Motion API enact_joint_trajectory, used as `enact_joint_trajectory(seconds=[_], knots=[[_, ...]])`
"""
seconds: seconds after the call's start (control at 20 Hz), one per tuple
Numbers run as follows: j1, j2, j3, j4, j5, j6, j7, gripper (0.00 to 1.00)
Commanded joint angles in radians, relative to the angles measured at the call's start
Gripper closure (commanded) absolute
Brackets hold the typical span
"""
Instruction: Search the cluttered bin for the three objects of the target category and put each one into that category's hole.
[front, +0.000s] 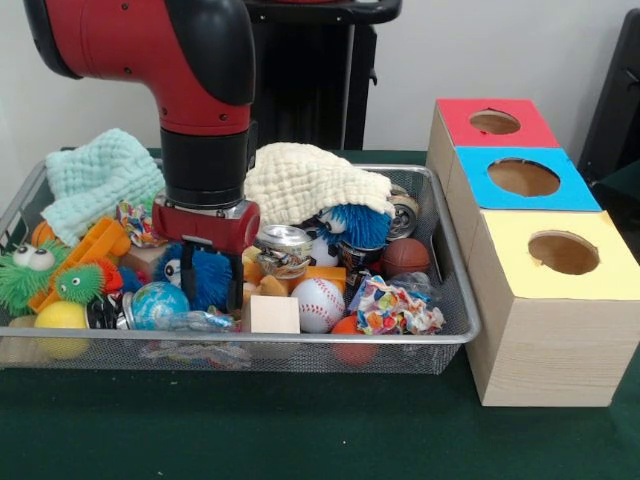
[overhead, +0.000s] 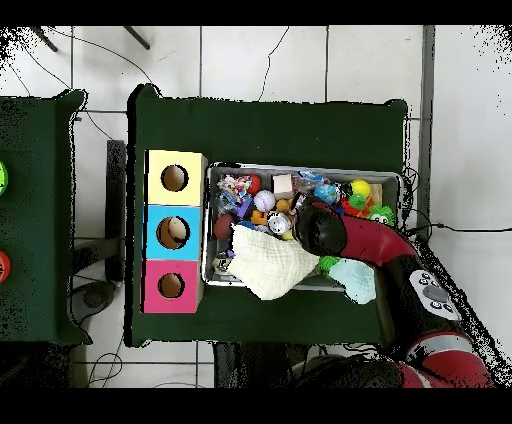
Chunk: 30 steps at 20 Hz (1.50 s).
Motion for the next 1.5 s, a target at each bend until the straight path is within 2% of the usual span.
enact_joint_trajectory(seconds=[0.05,0.5,0.6,1.05,1.25,1.45,1.5], knots=[[-0.03,0.0,0.098,-0.053,-0.036,0.117,-0.069,0.0],[-0.032,0.036,0.125,-0.136,-0.028,0.164,-0.086,0.0],[-0.031,0.039,0.124,-0.138,-0.035,0.163,-0.086,0.0],[0.0,0.113,0.101,-0.249,-0.064,0.16,-0.088,0.0],[0.001,0.134,0.103,-0.278,-0.068,0.161,-0.092,0.0],[0.001,0.122,0.102,-0.262,-0.083,0.134,-0.09,0.0],[-0.011,0.121,0.116,-0.255,-0.098,0.105,-0.094,1.0]])
